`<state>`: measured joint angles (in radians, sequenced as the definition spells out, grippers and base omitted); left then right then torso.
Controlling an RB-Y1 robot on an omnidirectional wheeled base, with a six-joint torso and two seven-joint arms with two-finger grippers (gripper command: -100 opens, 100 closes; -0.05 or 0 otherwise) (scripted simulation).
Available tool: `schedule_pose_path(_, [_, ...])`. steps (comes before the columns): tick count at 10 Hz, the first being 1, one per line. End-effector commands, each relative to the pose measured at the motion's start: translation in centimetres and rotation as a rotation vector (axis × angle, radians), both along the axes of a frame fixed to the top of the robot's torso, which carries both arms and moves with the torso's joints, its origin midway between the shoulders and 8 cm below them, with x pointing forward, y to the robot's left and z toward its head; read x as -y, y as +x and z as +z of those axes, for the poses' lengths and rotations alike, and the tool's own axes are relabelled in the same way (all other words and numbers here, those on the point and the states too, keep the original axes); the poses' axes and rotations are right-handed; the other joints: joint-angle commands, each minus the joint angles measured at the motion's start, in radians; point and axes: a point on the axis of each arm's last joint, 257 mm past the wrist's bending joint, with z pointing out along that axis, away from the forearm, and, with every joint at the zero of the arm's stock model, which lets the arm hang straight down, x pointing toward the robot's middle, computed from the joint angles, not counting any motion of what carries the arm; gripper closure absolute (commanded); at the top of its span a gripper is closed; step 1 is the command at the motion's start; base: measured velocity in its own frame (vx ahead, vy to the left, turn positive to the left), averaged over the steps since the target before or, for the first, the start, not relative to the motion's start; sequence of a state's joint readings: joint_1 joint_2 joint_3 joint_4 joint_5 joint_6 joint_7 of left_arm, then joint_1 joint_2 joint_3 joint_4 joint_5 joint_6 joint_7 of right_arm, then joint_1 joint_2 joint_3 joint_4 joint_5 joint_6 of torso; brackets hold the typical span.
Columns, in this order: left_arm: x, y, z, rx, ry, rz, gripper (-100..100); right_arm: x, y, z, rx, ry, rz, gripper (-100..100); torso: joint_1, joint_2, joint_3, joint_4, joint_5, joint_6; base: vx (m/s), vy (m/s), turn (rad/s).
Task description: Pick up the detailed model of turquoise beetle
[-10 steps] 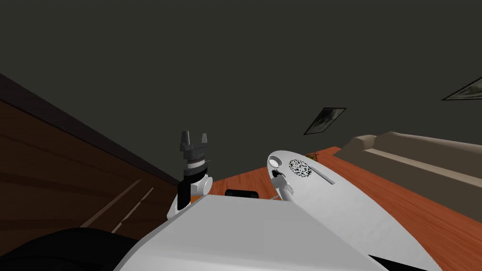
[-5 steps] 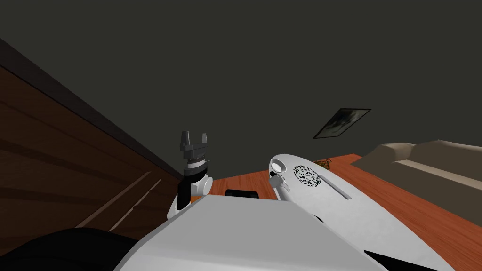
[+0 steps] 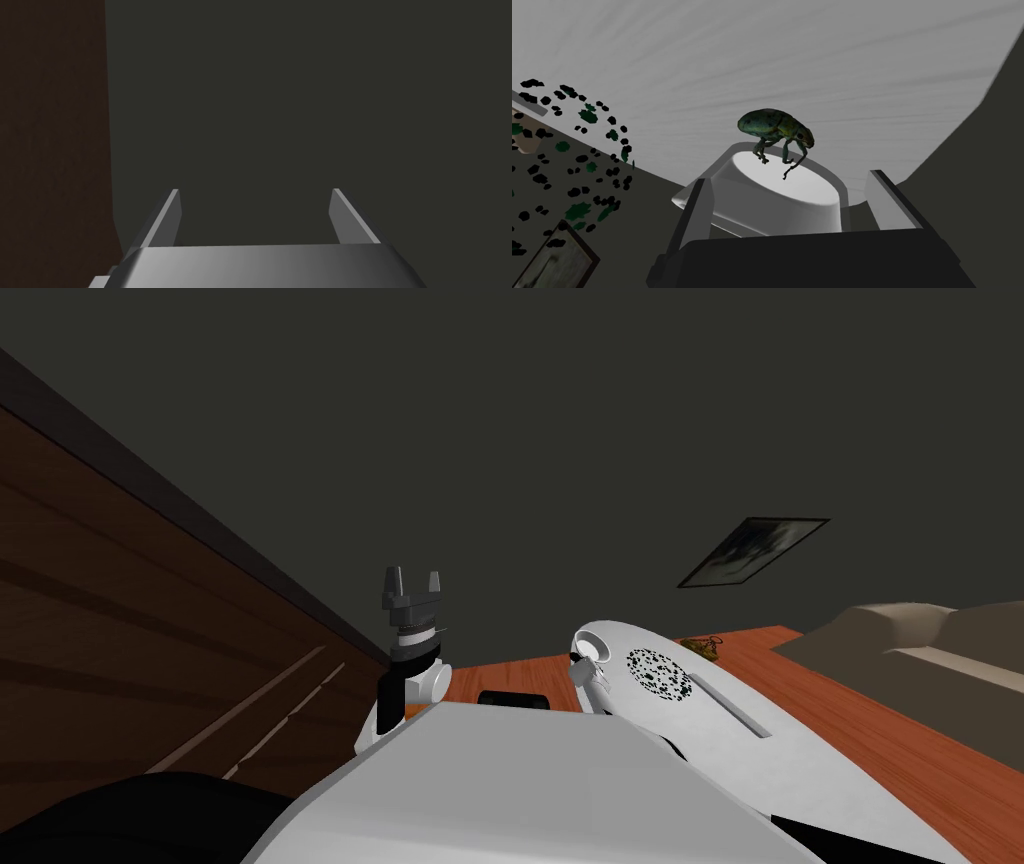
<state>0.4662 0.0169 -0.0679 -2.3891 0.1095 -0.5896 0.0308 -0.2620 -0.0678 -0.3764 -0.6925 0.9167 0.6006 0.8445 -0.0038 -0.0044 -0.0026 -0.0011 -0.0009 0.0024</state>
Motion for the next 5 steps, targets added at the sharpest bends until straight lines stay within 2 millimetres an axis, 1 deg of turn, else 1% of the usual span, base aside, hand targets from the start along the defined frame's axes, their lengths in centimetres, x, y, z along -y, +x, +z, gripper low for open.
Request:
schedule_pose_path(1, [0.0, 0.0, 0.0, 0.0, 0.0, 0.0, 0, 0.0, 0.0, 0.0, 0.0, 0.0, 0.0, 0, 0.0, 0.0, 0.0, 0.0, 0.0, 0.0, 0.004, -0.009, -0.003])
schedule_pose_path(2, [0.0, 0.0, 0.0, 0.0, 0.0, 0.0, 0, 0.9, -1.1, -0.6, 0.003, -0.001, -0.002, -100, 0.002, 0.001, 0.001, 0.0, 0.001, 0.0, 0.051, 0.003, 0.024])
schedule_pose_path(3, [0.0, 0.0, 0.0, 0.0, 0.0, 0.0, 0, 1.1, -1.4, -0.8, 0.004, -0.002, -0.003, -100, 0.003, 0.0, 0.0, 0.0, 0.001, 0.0, 0.074, 0.01, 0.009])
schedule_pose_path(5, [0.0, 0.0, 0.0, 0.0, 0.0, 0.0, 0, 1.9, -2.6, -1.4, 0.006, -0.002, -0.004, -100, 0.004, -0.003, -0.001, 0.0, 0.001, 0.0, 0.076, 0.008, 0.013])
